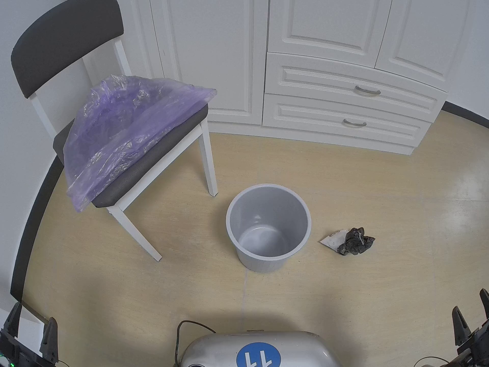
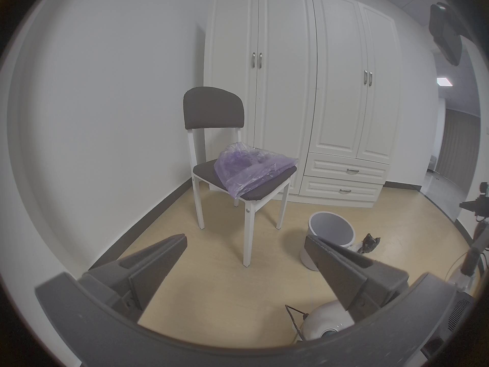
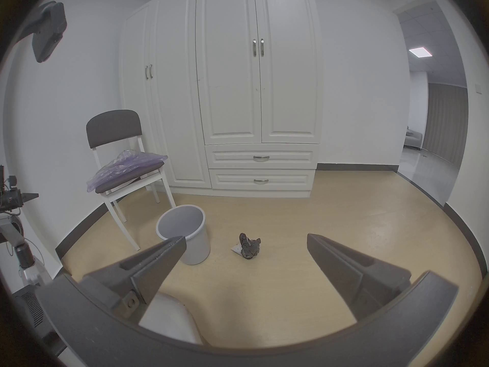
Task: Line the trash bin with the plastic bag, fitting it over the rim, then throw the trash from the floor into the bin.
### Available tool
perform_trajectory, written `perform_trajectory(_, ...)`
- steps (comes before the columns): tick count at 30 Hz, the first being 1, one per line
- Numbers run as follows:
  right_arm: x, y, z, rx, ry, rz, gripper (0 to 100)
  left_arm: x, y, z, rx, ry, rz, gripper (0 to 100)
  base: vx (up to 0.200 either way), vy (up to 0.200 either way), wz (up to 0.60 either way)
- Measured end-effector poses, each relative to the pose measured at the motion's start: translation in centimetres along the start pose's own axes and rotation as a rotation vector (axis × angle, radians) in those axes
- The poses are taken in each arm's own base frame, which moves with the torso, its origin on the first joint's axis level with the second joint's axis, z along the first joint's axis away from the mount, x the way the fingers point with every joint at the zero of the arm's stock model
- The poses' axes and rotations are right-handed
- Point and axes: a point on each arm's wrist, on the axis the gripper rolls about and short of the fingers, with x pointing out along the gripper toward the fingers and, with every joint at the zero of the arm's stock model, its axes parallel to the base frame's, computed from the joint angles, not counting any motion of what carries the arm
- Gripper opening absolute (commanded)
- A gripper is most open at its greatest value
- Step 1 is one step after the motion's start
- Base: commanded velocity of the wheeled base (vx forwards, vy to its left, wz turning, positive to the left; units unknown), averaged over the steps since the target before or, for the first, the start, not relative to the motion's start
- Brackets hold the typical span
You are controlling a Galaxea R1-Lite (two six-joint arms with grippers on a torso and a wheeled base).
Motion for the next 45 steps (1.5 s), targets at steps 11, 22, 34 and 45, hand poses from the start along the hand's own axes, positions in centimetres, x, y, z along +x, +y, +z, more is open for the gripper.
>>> perform_trajectory(11, 0.0, -0.01, 0.03, 0.0, -0.003, -0.003, 100, 0.0, 0.0, 0.02, 0.0, -0.001, 0.001, 100, 0.0, 0.0, 0.0)
perform_trajectory(22, 0.0, -0.01, 0.02, -0.003, -0.002, -0.003, 100, 0.0, 0.0, 0.04, 0.001, -0.003, 0.001, 100, 0.0, 0.0, 0.0)
perform_trajectory(34, 0.0, 0.0, 0.02, -0.007, -0.002, -0.004, 100, 0.0, -0.02, 0.02, 0.061, -0.001, -0.009, 100, 0.0, 0.0, 0.0)
perform_trajectory(45, 0.0, 0.0, 0.01, -0.011, -0.001, -0.008, 100, 0.0, -0.01, 0.02, 0.025, -0.001, -0.004, 100, 0.0, 0.0, 0.0)
